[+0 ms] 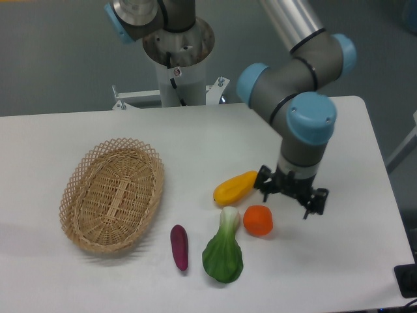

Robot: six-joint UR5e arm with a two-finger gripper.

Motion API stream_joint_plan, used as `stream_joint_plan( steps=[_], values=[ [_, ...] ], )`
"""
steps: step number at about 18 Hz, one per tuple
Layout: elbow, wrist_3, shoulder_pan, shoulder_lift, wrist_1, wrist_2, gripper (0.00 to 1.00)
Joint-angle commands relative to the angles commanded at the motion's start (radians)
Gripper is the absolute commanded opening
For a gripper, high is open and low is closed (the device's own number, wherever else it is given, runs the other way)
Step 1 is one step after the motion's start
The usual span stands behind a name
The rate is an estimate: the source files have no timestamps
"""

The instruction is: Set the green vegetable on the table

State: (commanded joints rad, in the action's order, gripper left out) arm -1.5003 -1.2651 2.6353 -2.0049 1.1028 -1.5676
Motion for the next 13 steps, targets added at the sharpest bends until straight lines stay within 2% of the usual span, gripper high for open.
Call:
stream_joint_plan(
  steps=[6,13],
  values=[
    [0.003,-0.164,0.066,0.011,0.018,-0.002,1.00],
    [0.003,-0.189,0.078,0.012,0.020,-0.005,1.00]
  ],
)
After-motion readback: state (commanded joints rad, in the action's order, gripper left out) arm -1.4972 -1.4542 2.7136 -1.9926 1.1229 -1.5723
